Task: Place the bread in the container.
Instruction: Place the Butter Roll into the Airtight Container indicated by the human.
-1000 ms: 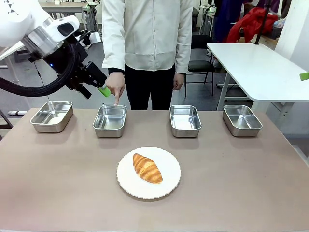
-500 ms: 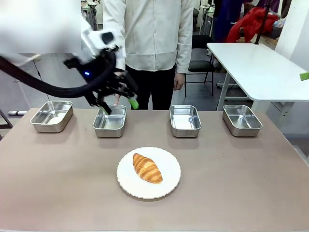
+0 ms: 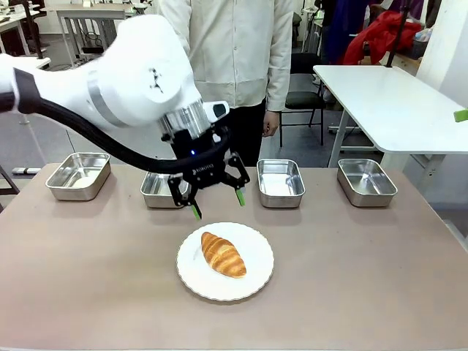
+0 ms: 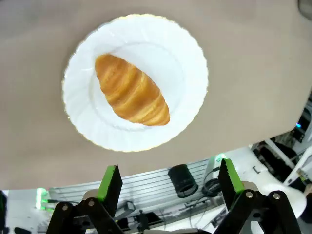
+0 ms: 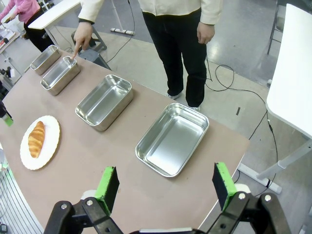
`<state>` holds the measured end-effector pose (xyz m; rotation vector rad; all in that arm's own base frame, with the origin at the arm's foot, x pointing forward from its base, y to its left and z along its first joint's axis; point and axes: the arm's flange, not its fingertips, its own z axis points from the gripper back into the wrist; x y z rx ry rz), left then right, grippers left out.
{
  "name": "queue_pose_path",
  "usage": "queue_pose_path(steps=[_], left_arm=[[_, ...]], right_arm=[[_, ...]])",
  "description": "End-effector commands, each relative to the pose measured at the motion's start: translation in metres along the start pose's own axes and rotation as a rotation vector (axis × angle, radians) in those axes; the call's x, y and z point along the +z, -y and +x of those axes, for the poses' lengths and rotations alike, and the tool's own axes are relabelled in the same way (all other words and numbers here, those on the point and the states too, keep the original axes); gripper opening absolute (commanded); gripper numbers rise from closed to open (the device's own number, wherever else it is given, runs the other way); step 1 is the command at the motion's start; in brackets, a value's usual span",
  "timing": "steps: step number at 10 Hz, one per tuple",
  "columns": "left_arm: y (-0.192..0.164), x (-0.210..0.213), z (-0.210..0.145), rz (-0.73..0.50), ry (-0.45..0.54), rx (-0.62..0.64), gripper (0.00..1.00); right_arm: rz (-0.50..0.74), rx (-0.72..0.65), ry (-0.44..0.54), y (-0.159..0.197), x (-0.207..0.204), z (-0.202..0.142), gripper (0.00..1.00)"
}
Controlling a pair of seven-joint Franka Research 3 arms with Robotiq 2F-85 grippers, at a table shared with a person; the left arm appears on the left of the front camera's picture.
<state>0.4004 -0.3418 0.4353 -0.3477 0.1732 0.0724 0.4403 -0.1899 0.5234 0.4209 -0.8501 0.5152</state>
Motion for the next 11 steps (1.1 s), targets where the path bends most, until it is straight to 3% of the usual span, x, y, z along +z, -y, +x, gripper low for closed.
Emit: queue_pose_path(steps=[1, 2, 5, 8, 11], left_arm=[[-0.002, -0.011, -0.005, 0.016, 0.015, 0.057, 1.00], [0.000, 0.000, 0.000, 0.000, 0.000, 0.000, 1.00], [0.000, -0.009, 0.001, 0.001, -0.004, 0.023, 1.00], [0.005, -0.031, -0.001, 0.058, 0.090, 0.227, 1.00], [0.010, -0.077, -0.006, 0.115, 0.102, 0.354, 1.00]], right_arm=[[0.005, 0.002, 0.022, 0.001, -0.001, 0.002, 1.00], [0.005, 0.002, 0.022, 0.001, -0.001, 0.002, 1.00], [0.005, 0.002, 0.022, 0.001, -0.001, 0.002, 1.00], [0.005, 0.002, 0.022, 0.001, -0.001, 0.002, 1.00], [0.005, 0.002, 0.022, 0.001, -0.001, 0.002, 1.00]])
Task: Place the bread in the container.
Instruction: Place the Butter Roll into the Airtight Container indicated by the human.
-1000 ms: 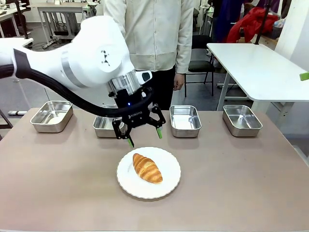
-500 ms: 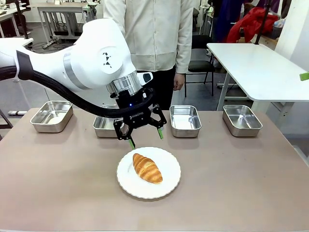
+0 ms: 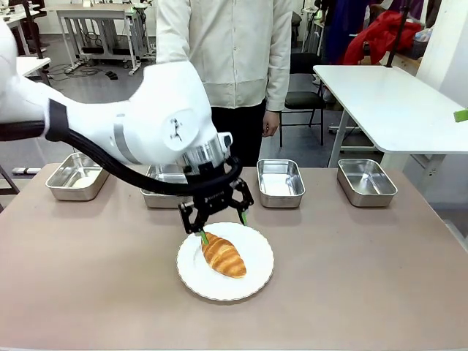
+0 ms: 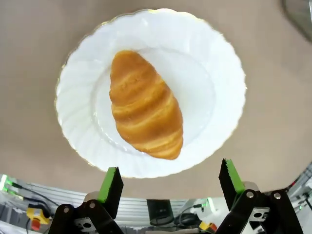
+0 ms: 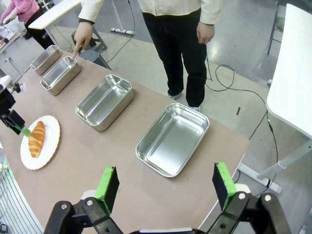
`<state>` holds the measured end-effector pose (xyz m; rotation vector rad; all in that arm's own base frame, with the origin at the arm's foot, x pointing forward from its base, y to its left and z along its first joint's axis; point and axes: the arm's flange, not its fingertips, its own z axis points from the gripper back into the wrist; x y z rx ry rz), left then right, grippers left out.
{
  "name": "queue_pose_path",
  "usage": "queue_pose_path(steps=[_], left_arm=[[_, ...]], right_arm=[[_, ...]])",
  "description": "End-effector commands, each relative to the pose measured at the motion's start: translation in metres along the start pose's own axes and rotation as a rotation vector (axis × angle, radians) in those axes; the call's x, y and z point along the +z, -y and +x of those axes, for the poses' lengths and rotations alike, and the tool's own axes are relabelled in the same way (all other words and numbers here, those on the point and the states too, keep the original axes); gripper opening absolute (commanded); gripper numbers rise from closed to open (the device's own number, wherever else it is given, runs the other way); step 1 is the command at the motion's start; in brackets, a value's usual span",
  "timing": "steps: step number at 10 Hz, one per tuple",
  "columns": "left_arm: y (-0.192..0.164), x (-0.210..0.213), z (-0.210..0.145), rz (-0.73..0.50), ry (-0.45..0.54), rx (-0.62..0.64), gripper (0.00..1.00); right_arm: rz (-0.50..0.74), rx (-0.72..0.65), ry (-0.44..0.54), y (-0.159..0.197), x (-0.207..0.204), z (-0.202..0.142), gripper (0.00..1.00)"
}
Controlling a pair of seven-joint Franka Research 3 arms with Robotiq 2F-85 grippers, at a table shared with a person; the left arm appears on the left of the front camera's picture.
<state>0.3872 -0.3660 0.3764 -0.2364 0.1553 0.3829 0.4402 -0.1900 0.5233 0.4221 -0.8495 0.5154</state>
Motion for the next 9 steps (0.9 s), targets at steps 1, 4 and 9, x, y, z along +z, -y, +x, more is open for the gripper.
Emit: queue_pose_path(steps=[1, 4, 9], left_arm=[[0.006, -0.022, -0.010, 0.061, 0.044, 0.060, 1.00], [0.004, -0.044, -0.022, 0.103, 0.076, 0.073, 1.00], [-0.005, -0.065, -0.018, 0.084, 0.128, 0.068, 1.00]], right_arm=[[0.004, 0.002, 0.022, 0.001, -0.001, 0.002, 1.00], [0.004, 0.002, 0.022, 0.001, -0.001, 0.002, 1.00], [0.004, 0.002, 0.022, 0.001, -0.001, 0.002, 1.00]])
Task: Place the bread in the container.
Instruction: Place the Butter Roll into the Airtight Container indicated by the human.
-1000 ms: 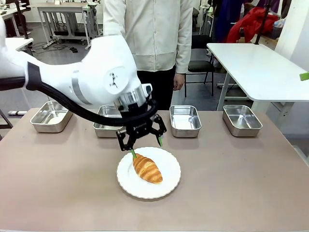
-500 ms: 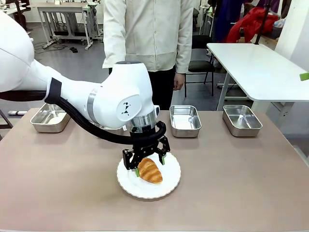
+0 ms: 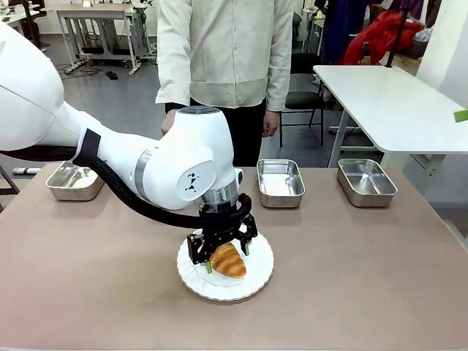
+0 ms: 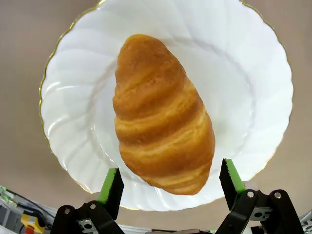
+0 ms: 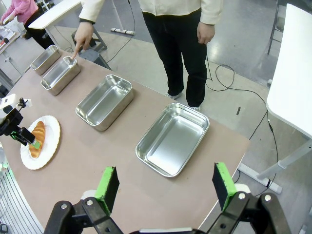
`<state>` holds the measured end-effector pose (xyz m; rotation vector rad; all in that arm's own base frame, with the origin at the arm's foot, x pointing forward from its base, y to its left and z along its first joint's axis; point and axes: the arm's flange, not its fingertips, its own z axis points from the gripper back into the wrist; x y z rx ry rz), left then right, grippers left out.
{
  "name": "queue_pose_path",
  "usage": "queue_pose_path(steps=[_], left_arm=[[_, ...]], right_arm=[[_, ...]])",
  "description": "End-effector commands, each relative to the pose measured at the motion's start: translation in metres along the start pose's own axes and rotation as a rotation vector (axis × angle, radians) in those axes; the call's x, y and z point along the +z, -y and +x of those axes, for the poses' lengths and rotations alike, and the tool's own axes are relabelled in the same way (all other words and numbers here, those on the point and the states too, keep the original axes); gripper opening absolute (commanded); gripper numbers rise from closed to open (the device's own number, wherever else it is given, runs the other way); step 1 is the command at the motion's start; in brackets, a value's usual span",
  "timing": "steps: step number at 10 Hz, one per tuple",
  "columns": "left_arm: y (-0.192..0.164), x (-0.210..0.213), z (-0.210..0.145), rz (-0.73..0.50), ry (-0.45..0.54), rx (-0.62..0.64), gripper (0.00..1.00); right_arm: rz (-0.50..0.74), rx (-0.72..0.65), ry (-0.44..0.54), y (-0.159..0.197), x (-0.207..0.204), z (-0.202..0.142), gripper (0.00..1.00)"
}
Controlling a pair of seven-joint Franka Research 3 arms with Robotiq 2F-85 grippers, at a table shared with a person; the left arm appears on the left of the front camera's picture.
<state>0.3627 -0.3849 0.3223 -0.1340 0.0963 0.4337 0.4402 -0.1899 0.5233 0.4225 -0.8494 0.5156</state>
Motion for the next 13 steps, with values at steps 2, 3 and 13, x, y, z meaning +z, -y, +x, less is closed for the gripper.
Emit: queue_pose_path(steps=[2, 3, 13], left_arm=[[-0.001, -0.009, 0.003, 0.019, 0.069, 0.019, 1.00], [-0.002, -0.009, 0.005, 0.020, 0.085, 0.015, 1.00], [0.000, -0.019, 0.018, -0.001, 0.130, 0.004, 0.61]], right_arm=[[0.004, 0.002, 0.022, 0.001, -0.001, 0.002, 1.00], [0.004, 0.002, 0.022, 0.001, -0.001, 0.002, 1.00], [0.004, 0.002, 0.022, 0.001, -0.001, 0.002, 1.00]])
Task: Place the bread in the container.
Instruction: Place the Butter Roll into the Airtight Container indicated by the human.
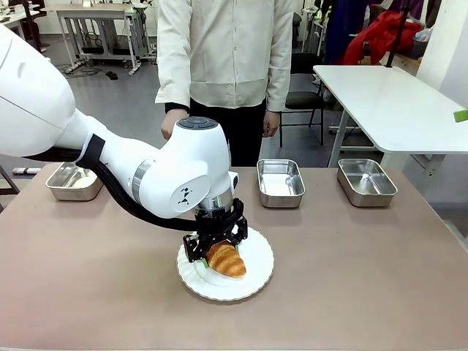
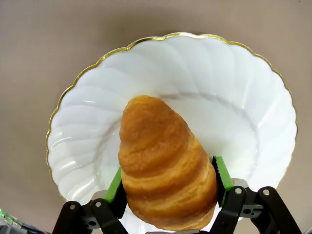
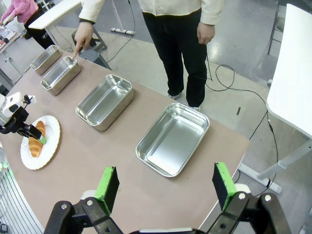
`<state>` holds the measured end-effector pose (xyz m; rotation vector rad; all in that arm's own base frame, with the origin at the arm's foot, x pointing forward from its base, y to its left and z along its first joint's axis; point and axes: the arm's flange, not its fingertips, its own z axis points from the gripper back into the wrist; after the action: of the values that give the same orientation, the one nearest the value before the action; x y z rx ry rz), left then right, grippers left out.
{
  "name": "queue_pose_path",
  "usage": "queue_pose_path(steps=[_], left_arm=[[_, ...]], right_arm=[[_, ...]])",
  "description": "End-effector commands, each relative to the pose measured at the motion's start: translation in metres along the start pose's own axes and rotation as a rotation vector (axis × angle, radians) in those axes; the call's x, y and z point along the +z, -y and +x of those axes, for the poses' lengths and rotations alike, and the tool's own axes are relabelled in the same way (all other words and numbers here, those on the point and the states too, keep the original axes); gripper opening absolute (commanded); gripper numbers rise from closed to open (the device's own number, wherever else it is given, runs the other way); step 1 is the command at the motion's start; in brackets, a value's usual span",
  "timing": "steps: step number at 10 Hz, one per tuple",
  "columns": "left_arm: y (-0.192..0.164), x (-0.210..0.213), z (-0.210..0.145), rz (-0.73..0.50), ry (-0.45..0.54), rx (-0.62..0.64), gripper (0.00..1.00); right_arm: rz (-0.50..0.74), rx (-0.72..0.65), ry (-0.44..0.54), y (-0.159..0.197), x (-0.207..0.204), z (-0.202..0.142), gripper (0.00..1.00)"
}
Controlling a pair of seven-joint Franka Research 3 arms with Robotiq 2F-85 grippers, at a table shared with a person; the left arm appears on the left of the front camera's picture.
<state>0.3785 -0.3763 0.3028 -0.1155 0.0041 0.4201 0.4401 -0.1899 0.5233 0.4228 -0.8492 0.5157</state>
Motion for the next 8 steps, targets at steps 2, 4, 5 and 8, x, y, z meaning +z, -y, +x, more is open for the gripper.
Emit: queue_pose_path(steps=[2, 4, 5, 8], left_arm=[[0.0040, 0.0028, -0.0017, -0.004, 0.029, 0.024, 0.41], [0.0003, 0.0009, 0.0000, -0.001, 0.001, 0.002, 0.41], [0.0003, 0.0009, 0.0000, -0.001, 0.001, 0.002, 0.41], [0.0005, 0.0040, 0.0000, -0.002, 0.002, 0.003, 0.51]], right_arm=[[0.003, 0.002, 0.022, 0.0007, -0.0008, 0.0020, 1.00], [0.003, 0.002, 0.022, 0.0007, -0.0008, 0.0020, 1.00], [0.003, 0.002, 0.022, 0.0007, -0.0008, 0.0020, 1.00], [0.003, 0.002, 0.022, 0.0007, -0.0008, 0.0020, 1.00]])
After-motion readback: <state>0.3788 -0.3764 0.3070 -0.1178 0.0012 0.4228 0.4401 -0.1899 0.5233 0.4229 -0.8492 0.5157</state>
